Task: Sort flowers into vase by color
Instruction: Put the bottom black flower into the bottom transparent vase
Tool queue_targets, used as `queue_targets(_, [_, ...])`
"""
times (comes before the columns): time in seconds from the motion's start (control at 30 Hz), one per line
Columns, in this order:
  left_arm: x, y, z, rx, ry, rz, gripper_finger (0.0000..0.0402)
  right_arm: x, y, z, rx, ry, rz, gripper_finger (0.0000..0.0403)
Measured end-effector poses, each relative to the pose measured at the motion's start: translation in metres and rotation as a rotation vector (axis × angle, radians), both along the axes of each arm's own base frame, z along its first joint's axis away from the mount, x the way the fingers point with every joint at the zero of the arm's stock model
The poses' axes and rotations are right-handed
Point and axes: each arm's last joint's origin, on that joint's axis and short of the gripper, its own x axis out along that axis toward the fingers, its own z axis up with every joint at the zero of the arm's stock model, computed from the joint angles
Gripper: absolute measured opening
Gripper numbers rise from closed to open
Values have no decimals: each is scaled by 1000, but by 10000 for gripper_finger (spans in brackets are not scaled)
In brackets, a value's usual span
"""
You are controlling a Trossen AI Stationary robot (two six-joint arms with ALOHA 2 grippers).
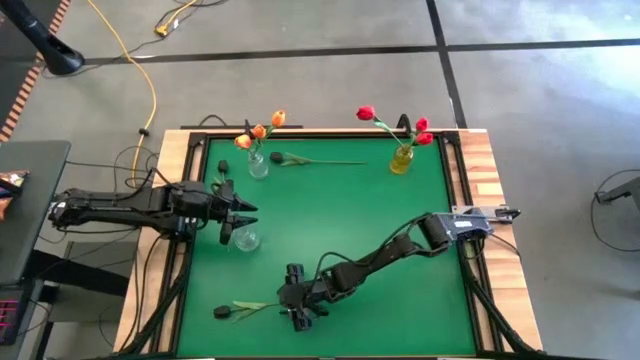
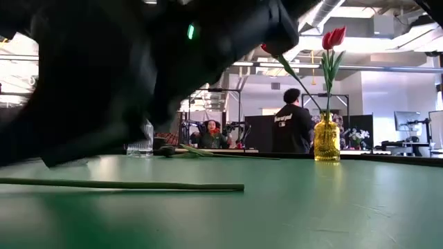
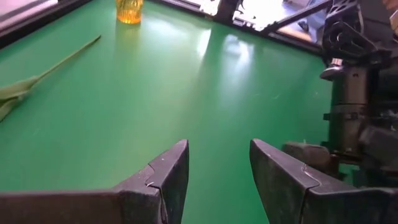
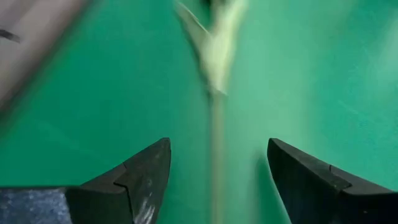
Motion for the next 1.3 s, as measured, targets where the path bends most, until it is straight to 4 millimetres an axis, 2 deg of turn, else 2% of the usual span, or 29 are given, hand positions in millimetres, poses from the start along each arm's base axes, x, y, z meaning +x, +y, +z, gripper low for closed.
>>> queue_targets(0.07, [-1, 0, -1, -1, 14, 0, 157, 4, 2, -13, -45, -2, -34, 291])
queue_targets(0.13, [-1, 0, -3, -4, 30, 0, 157, 6, 6, -16, -56, -6, -35, 282])
queue_targets(0.23, [-1, 0, -3, -13, 37, -2, 157, 5, 12, -25, -49, 8, -32, 249])
queue_targets(0.33, [-2, 0, -2, -20, 26, 0, 157, 1, 19, -27, -49, 32, -24, 186])
queue_targets(0.53, [-7, 0, 10, -11, -96, 7, 157, -5, 24, -25, -19, 86, -66, 31])
queue_targets(0.63, [-11, -1, 17, -16, -170, 11, 157, -8, 22, -18, -32, 119, -56, 22])
queue_targets(0.8, [-19, 0, 28, -15, -283, 31, 157, -22, 13, 6, -129, 229, -27, 29])
queue_targets(0.93, [-24, 0, 35, -15, -359, 55, 157, -32, -5, 28, -178, 277, 28, 21])
queue_targets(1.13, [-30, 0, 45, -37, -473, 66, 157, -48, -41, 92, -105, 183, -3, 21])
queue_targets(1.3, [-32, 0, 51, -61, -540, 78, 157, -82, -65, 137, -77, 96, -24, 21])
